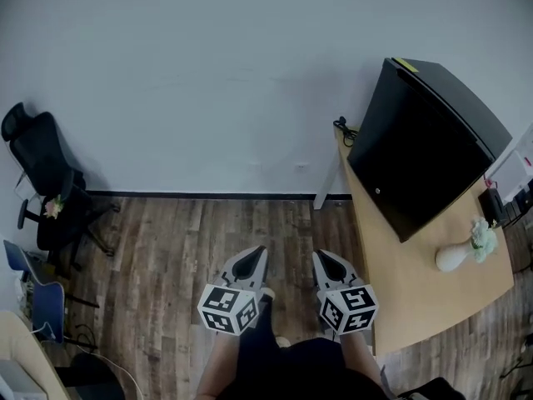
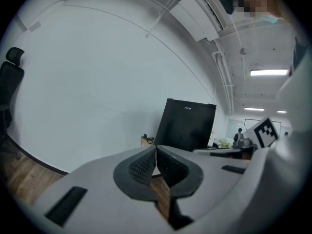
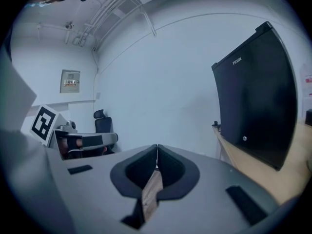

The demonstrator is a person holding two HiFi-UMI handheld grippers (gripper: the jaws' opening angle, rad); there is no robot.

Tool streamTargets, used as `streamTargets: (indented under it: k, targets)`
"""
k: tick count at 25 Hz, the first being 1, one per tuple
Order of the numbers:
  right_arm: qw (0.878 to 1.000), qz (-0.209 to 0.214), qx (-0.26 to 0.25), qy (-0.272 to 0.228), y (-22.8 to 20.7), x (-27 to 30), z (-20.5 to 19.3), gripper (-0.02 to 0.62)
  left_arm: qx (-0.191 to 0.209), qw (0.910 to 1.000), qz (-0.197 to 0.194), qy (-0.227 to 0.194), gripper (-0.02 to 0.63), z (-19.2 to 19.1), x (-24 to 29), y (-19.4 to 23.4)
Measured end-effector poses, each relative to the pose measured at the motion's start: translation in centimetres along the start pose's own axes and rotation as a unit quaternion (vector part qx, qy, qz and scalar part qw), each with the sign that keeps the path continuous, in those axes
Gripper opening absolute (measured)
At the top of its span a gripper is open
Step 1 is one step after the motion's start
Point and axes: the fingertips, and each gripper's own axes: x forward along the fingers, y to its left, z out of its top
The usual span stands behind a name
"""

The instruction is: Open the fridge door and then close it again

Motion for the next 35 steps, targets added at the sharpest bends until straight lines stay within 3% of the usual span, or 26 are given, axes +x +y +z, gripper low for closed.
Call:
streamTargets:
  k: [9,19,29,35]
  targets:
    - [0.996,-0.083,0.015,-0.011,-6.0,3.2,3.9,-0.009,0.02,0.9961,-0.079,0.033,0.006,3.4,9.2,0.7]
    - [0.985,-0.171,0.014,-0.028,-11.3,4.0,7.6,-0.009,0.048,0.9794,-0.186,0.062,0.006,5.7,16.5,-1.7]
    - [0.964,-0.251,-0.068,-0.05,-16.2,4.0,14.5,-0.008,0.07,0.9605,-0.261,0.065,0.006,8.7,22.3,-2.5]
    - [0.945,-0.294,-0.138,-0.045,-19.2,3.3,19.7,-0.008,0.081,0.9464,-0.307,0.06,0.006,11.2,25.8,-3.8]
